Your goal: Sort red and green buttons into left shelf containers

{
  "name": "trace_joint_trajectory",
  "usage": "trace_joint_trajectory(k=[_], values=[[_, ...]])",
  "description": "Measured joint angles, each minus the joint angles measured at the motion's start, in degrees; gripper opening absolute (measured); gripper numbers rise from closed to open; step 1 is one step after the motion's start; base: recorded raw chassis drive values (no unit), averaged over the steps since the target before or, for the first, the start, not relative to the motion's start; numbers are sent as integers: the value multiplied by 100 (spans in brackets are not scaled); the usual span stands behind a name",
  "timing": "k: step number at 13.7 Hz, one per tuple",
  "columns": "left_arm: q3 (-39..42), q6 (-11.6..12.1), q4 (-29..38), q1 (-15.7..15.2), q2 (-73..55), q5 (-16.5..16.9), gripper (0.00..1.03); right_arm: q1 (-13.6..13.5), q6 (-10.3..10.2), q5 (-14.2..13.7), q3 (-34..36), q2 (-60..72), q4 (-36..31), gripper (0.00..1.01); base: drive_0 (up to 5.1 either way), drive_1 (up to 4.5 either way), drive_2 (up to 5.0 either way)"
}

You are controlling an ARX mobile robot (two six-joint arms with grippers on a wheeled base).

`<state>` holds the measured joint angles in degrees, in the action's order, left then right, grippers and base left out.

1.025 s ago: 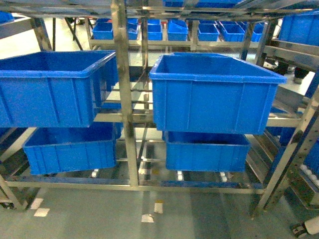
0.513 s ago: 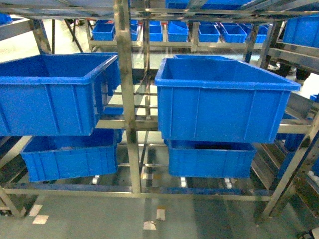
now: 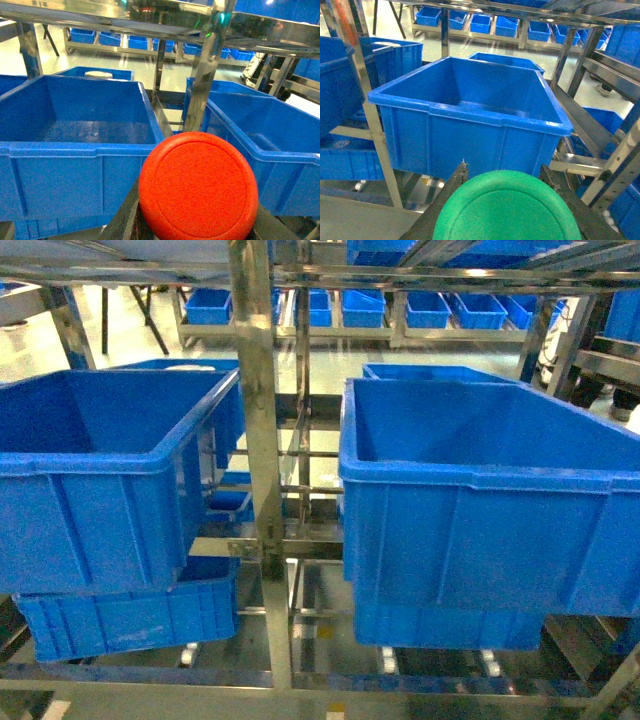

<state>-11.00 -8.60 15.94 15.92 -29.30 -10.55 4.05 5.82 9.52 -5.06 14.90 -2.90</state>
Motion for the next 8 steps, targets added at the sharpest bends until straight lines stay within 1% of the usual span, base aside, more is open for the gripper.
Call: trace_joint_trajectory(k=[4, 5, 8], values=[[0, 0, -7, 0, 4, 2, 25, 0, 0, -2, 0, 0, 7, 34, -391, 461, -95], [0, 0, -7, 0, 4, 0, 25, 0, 0, 2, 0, 0, 7, 34, 10, 142, -122], [2, 0, 4, -11, -4, -17, 25, 0, 0, 33, 0, 2, -7, 34, 0, 0, 0]])
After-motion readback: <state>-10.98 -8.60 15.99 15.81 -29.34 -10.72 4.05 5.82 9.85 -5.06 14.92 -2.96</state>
